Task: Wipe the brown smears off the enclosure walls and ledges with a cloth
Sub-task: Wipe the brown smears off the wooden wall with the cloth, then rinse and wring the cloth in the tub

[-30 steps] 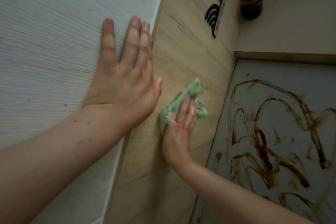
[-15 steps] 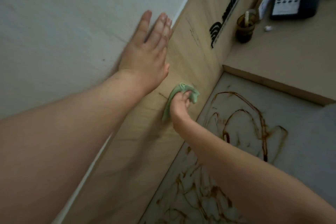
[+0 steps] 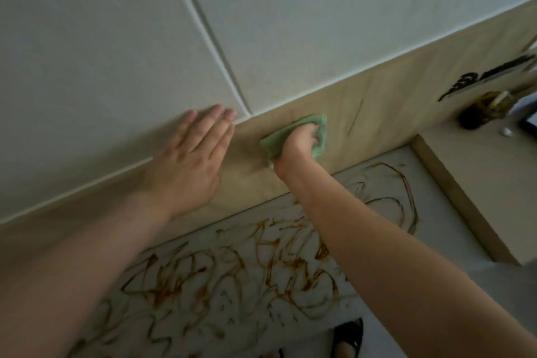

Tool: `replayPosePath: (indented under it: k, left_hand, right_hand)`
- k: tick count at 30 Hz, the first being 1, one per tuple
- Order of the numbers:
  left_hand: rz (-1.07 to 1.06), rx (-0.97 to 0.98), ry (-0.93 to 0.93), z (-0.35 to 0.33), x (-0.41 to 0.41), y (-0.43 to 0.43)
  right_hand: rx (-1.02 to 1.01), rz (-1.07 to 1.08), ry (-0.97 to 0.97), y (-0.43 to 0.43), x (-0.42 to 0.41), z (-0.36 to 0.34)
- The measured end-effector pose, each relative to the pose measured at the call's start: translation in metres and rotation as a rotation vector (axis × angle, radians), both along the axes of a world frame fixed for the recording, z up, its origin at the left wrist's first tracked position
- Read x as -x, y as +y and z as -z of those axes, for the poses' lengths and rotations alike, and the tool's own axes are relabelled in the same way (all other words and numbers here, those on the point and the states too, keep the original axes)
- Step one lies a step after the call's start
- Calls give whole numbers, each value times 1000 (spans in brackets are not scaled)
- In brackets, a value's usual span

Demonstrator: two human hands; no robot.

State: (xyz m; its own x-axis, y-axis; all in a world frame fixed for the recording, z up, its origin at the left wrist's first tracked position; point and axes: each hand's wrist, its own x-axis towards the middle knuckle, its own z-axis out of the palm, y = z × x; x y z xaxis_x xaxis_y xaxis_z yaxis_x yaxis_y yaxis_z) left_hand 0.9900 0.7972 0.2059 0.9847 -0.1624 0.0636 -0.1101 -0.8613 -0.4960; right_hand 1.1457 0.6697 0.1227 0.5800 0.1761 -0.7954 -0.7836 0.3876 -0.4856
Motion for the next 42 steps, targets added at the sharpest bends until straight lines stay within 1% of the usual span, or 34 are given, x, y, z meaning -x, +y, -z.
replayPosePath:
  k: [1,2,3,4,6,8,9,10,13,16,18,19,22,23,25,28,33,35,37,39,42]
  left_hand:
    - [-44,22,3,-1,16,11]
    - [-80,45,9,-1,28,20]
    - [-132,77,9,-2,49,28]
    - [-155,103,16,-2,55,32]
    - [-240,153,7,-4,84,45]
    - [-311,212,11,-6,109,56]
    - [-343,248,20,-5,118,60]
    - [-385,293,24,-5,132,65]
    - [-538,482,2,1,168,77]
    - [-734,660,-7,0,203,86]
    - [-875,743,21,-8,220,89]
    - [-937,830,-10,-16,236,93]
    - [-1094,1260,-121,-41,262,94]
    - [-1144,1373,-166,-53,277,95]
    - [-1197,1520,-237,-73,298,94]
    - [-1211,1648,-345,-95,327,84]
    - [-1195,1862,-424,-118,374,33]
    - [-1213,1930,-517,-119,394,7]
    - [-1243,1935,-716,-117,414,-28]
    - [-1345,1810,-857,-115,430,-66]
    - [-1532,1582,-937,-106,448,-116]
  right_hand:
    - [-119,-32,103,4,7,-8]
    - [-194,-45,151,-2,6,-12]
    - [-191,-52,181,-4,6,-15]
    - [-178,-14,189,-17,-8,-13]
    - [-123,43,129,-24,-20,-18]
    - [-73,162,76,-11,-16,-26]
    - [-77,177,54,-1,-10,-26]
    - [-73,146,32,14,5,-31]
    - [30,-57,-52,54,58,-42]
    - [31,-112,106,89,104,-52]
    - [21,-209,123,102,133,-63]
    - [-14,-282,109,108,152,-66]
    - [-182,-509,86,105,198,-82]
    - [-224,-585,83,104,218,-93]
    - [-293,-717,61,96,250,-114]
    - [-385,-884,44,88,293,-142]
    - [-503,-1198,24,70,351,-186]
    - [-533,-1305,34,62,367,-196]
    - [-554,-1412,36,48,382,-204]
    - [-542,-1518,25,31,395,-205]
    - [-509,-1627,47,2,411,-200]
